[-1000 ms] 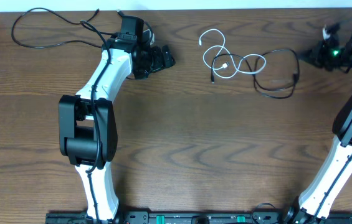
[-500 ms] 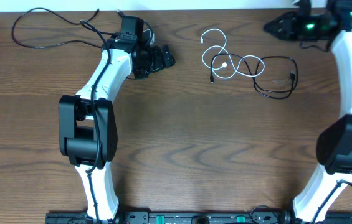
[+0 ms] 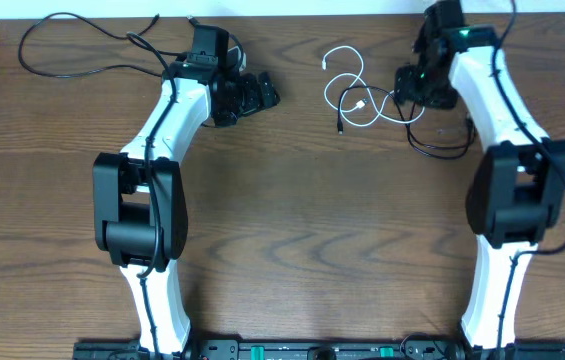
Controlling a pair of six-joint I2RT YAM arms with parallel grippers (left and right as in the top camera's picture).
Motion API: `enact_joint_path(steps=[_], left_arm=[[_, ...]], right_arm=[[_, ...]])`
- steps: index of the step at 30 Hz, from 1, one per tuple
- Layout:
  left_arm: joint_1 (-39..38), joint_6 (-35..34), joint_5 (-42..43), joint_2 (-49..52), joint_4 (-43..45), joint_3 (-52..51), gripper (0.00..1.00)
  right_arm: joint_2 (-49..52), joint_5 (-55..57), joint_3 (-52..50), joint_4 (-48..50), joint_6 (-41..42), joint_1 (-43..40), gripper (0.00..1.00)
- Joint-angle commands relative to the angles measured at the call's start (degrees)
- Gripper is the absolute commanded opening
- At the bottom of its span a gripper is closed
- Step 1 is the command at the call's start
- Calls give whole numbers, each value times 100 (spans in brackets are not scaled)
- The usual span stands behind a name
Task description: Untangle cables
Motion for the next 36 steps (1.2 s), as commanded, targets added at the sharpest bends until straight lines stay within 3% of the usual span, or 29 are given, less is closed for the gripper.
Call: enact_joint_path(steps=[1,8,28,31,36], left_arm=[[24,142,-273,33,-68,11,96],[24,140,-348,33,-85,11,96],[24,138,-348,33,-131,11,96],[24,138,-348,33,-133,11,96],[24,140,-348,33,-131,11,96]], right_arm=[[179,258,-9,-83,354,-35,67],[295,234,-9,-284,487,-129,57],[435,273,-791,190,1163,-42,51],[424,271,-778,212,1165,-42,33],[402,212,-516,157,1204,-59,26]])
